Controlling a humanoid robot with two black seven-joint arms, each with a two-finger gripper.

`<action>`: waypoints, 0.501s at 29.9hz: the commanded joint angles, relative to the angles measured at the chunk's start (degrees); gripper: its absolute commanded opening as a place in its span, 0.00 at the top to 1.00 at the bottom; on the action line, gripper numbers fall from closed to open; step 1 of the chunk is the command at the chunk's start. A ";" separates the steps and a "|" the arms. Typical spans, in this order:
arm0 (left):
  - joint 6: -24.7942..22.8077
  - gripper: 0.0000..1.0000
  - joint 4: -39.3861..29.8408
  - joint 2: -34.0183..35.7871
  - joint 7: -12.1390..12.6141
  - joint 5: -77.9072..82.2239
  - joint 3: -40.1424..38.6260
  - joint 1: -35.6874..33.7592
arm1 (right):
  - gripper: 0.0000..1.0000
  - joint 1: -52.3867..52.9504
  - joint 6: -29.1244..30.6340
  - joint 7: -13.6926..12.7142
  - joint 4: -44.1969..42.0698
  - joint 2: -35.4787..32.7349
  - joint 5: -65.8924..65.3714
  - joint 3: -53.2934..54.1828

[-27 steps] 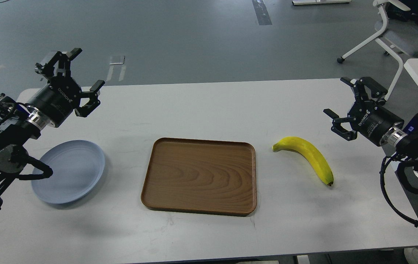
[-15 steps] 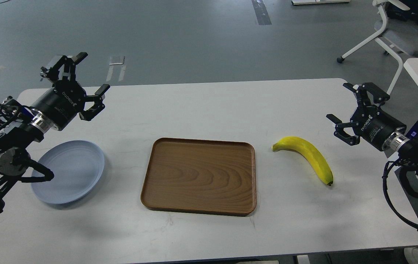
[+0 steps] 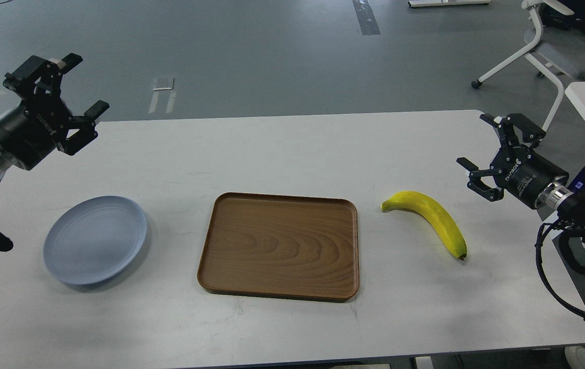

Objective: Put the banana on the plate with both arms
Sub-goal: 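Lower the left gripper toward the rim of the light blue plate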

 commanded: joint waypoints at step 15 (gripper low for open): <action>7.46 0.01 1.22 7.15 -0.14 57.50 11.55 1.06 | 0.00 0.27 0.00 0.00 -0.47 0.52 -0.57 0.00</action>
